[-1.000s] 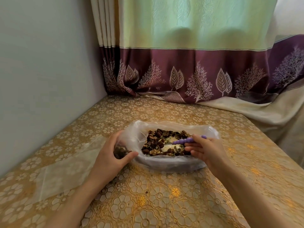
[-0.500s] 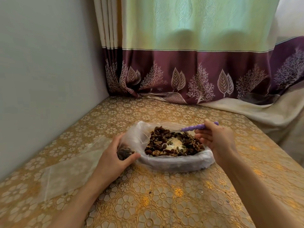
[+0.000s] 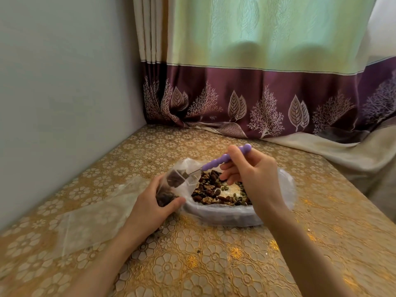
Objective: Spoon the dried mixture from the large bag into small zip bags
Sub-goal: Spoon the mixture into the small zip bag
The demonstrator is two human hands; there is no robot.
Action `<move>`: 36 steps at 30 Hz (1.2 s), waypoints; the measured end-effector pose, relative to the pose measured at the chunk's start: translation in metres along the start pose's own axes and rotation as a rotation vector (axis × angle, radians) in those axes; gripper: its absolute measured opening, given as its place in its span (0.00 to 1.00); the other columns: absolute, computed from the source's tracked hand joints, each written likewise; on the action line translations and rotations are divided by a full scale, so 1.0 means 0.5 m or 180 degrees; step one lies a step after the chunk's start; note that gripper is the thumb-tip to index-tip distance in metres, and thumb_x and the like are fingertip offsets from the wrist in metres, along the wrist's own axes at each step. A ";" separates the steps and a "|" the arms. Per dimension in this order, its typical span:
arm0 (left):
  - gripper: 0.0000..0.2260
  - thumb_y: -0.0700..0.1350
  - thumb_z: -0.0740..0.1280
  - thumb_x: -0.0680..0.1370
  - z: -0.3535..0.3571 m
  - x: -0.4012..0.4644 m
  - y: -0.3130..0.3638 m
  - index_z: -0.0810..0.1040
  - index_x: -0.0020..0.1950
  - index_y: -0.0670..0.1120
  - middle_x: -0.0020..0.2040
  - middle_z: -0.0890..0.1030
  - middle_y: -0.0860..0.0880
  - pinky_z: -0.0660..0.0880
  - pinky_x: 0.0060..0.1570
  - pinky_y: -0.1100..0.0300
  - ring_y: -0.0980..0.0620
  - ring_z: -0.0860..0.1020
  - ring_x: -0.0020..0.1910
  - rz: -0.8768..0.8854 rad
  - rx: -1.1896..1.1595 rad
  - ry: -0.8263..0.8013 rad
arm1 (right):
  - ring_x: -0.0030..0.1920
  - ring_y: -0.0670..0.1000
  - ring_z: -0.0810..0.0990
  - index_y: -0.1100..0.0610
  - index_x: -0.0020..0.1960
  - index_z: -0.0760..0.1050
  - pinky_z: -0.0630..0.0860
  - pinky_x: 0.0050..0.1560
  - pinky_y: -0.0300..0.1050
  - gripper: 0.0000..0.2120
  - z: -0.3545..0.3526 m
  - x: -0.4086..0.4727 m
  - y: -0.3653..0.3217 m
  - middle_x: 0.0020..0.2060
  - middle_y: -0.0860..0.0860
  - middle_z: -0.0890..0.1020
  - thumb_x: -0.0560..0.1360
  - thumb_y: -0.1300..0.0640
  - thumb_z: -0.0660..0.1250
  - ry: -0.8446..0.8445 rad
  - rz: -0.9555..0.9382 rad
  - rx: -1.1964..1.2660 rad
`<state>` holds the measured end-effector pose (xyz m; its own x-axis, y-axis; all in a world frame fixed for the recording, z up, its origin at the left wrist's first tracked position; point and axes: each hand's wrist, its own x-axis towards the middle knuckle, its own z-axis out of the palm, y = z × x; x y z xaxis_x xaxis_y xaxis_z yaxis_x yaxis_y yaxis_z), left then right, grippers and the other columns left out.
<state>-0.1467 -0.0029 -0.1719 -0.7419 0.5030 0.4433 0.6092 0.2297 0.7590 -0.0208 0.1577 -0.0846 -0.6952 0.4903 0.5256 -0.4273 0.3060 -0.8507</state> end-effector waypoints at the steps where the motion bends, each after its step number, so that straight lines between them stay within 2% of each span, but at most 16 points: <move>1: 0.23 0.62 0.70 0.62 0.000 0.000 0.001 0.66 0.55 0.67 0.49 0.74 0.66 0.67 0.42 0.81 0.77 0.71 0.48 0.0001 -0.0018 0.0003 | 0.28 0.51 0.79 0.64 0.38 0.77 0.76 0.28 0.38 0.13 0.005 -0.002 -0.001 0.33 0.51 0.85 0.79 0.61 0.62 -0.0122 -0.0128 -0.0082; 5: 0.24 0.60 0.71 0.62 0.001 0.000 0.004 0.66 0.54 0.64 0.49 0.74 0.65 0.66 0.43 0.82 0.78 0.70 0.48 0.0035 -0.0024 0.0004 | 0.32 0.55 0.81 0.65 0.43 0.77 0.78 0.32 0.45 0.09 0.008 -0.006 -0.001 0.38 0.52 0.86 0.78 0.61 0.62 -0.0579 -0.0442 -0.0329; 9: 0.24 0.59 0.71 0.62 0.001 -0.001 0.002 0.67 0.54 0.62 0.48 0.75 0.63 0.68 0.42 0.81 0.76 0.72 0.47 0.0029 -0.0069 0.0037 | 0.32 0.53 0.81 0.61 0.45 0.77 0.78 0.33 0.43 0.05 -0.004 -0.005 -0.005 0.37 0.49 0.85 0.77 0.62 0.63 -0.0631 -0.0566 -0.0311; 13: 0.31 0.61 0.71 0.61 0.001 -0.001 -0.001 0.67 0.61 0.56 0.50 0.75 0.62 0.68 0.41 0.80 0.76 0.72 0.47 -0.0038 -0.0101 0.0077 | 0.31 0.52 0.81 0.63 0.46 0.77 0.77 0.31 0.43 0.06 -0.022 0.006 -0.003 0.34 0.49 0.85 0.78 0.63 0.62 -0.0386 -0.0583 -0.0324; 19: 0.26 0.62 0.70 0.61 0.002 -0.003 0.000 0.70 0.55 0.56 0.48 0.76 0.61 0.68 0.40 0.80 0.76 0.72 0.46 -0.0040 -0.0069 0.0184 | 0.28 0.50 0.78 0.68 0.42 0.75 0.75 0.28 0.38 0.12 -0.061 0.028 0.017 0.32 0.50 0.84 0.79 0.61 0.60 0.0349 -0.0428 -0.0153; 23: 0.19 0.59 0.70 0.63 0.000 0.000 0.001 0.70 0.51 0.60 0.47 0.76 0.62 0.70 0.39 0.79 0.74 0.74 0.45 -0.0172 -0.0240 0.0514 | 0.25 0.47 0.76 0.63 0.39 0.76 0.71 0.25 0.36 0.13 -0.094 0.038 0.052 0.29 0.49 0.84 0.80 0.58 0.60 0.0862 -0.0061 -0.0385; 26: 0.23 0.60 0.69 0.64 0.000 0.002 -0.003 0.73 0.56 0.54 0.51 0.77 0.58 0.69 0.43 0.72 0.65 0.75 0.50 -0.0292 -0.0393 0.0728 | 0.24 0.43 0.76 0.58 0.36 0.75 0.71 0.26 0.34 0.14 -0.108 0.039 0.080 0.27 0.43 0.82 0.79 0.57 0.61 0.1061 0.0029 -0.0977; 28: 0.25 0.60 0.68 0.64 0.000 0.003 -0.005 0.73 0.58 0.51 0.52 0.77 0.56 0.69 0.45 0.70 0.63 0.75 0.51 -0.0293 -0.0435 0.0782 | 0.23 0.43 0.75 0.54 0.35 0.74 0.74 0.28 0.37 0.14 -0.112 0.038 0.091 0.26 0.40 0.81 0.79 0.56 0.61 0.1168 -0.0009 -0.1274; 31: 0.24 0.60 0.68 0.65 0.002 0.001 -0.001 0.72 0.57 0.52 0.51 0.77 0.59 0.68 0.44 0.72 0.69 0.74 0.48 -0.0238 -0.0417 0.0775 | 0.24 0.44 0.76 0.53 0.35 0.73 0.78 0.35 0.49 0.14 -0.115 0.037 0.100 0.25 0.45 0.81 0.79 0.55 0.60 0.1157 0.0016 -0.1617; 33: 0.22 0.60 0.68 0.65 0.004 0.001 0.002 0.71 0.56 0.54 0.49 0.76 0.61 0.68 0.42 0.73 0.73 0.73 0.47 -0.0234 -0.0391 0.0753 | 0.28 0.50 0.78 0.53 0.35 0.73 0.78 0.42 0.54 0.15 -0.116 0.037 0.105 0.28 0.47 0.82 0.80 0.55 0.59 0.1130 0.0104 -0.1699; 34: 0.21 0.60 0.68 0.65 0.005 0.001 0.003 0.71 0.55 0.56 0.49 0.76 0.61 0.68 0.41 0.74 0.74 0.73 0.46 -0.0240 -0.0378 0.0727 | 0.29 0.52 0.79 0.52 0.34 0.74 0.78 0.42 0.52 0.16 -0.117 0.037 0.108 0.28 0.48 0.82 0.80 0.55 0.59 0.1136 0.0183 -0.1670; 36: 0.19 0.59 0.68 0.66 0.005 0.000 0.004 0.70 0.54 0.58 0.48 0.77 0.60 0.68 0.40 0.74 0.75 0.73 0.45 -0.0244 -0.0363 0.0681 | 0.27 0.49 0.79 0.53 0.33 0.75 0.77 0.33 0.42 0.17 -0.120 0.036 0.116 0.27 0.47 0.83 0.80 0.56 0.59 0.1127 0.0434 -0.1473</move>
<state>-0.1449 -0.0001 -0.1716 -0.8345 0.2972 0.4640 0.5224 0.1588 0.8378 -0.0234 0.2333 -0.1242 -0.4570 0.7680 0.4486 0.0037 0.5060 -0.8625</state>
